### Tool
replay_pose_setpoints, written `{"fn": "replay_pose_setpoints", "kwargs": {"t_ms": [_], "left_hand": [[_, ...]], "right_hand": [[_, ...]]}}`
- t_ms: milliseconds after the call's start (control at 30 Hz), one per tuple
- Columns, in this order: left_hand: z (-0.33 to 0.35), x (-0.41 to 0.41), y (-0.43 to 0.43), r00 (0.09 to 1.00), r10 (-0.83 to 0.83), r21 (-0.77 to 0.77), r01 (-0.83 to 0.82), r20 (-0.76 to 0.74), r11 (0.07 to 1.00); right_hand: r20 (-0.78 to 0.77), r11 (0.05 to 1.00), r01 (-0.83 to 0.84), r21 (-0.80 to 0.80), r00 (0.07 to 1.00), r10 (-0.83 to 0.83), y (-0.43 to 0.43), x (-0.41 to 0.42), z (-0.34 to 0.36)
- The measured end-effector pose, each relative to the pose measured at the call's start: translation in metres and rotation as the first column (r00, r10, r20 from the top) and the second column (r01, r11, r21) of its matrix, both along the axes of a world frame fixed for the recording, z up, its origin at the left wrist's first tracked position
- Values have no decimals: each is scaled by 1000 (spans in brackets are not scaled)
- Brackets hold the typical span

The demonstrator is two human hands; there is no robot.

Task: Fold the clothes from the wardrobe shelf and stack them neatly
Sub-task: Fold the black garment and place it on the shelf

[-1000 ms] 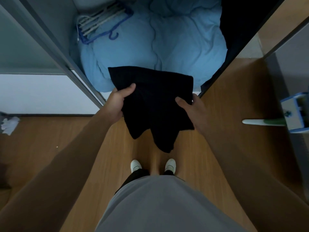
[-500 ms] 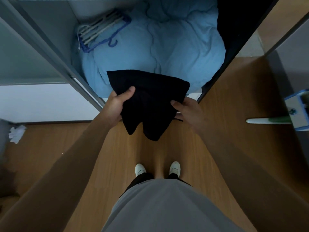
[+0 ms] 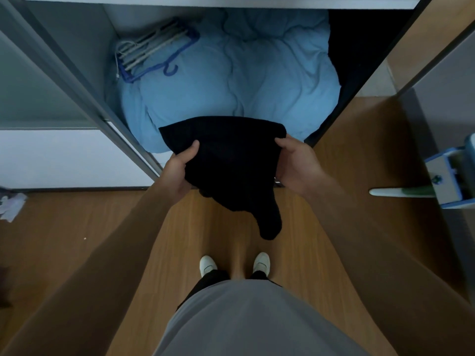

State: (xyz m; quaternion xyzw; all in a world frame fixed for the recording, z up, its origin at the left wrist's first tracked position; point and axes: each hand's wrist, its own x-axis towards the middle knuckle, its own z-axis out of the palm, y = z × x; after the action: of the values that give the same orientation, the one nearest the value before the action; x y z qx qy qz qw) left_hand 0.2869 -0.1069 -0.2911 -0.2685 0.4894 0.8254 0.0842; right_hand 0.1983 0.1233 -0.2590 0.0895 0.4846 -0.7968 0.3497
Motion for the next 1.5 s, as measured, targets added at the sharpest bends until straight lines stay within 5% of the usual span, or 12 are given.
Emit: {"fn": "replay_pose_setpoints", "kwargs": {"t_ms": [167,400,500,667,833,1000,1167,1367,1500], "left_hand": [[10,-5,9,995,15,244,9,-98,970],[27,-9,15,996,-19,303,45,-87,952],[33,-12,15,994,-34,295,64,-106,953],[32,-17,13,994,-14,328,51,-112,943],[15,-22,2,1000,9,275,-8,-5,961],[-10,-7,-4,979,-188,288,204,-85,936],[-16,-4,9,983,-160,84,168,-86,982],[1,-11,5,992,-119,-2,119,-33,993],[4,-9,-2,992,-124,12,124,-8,992]], "right_hand": [[-93,999,-24,40,995,28,5,-3,5],[-382,931,171,322,923,-37,12,-4,7],[-313,943,153,295,948,-56,12,-1,3],[-22,998,-59,-28,998,59,16,19,-12],[-129,983,-63,174,988,86,5,23,-9],[25,996,37,86,999,-39,-2,19,-6],[21,975,-64,212,998,61,11,11,-3],[45,776,-355,521,919,391,25,7,-9],[48,815,-308,490,944,328,26,6,-16]]}}
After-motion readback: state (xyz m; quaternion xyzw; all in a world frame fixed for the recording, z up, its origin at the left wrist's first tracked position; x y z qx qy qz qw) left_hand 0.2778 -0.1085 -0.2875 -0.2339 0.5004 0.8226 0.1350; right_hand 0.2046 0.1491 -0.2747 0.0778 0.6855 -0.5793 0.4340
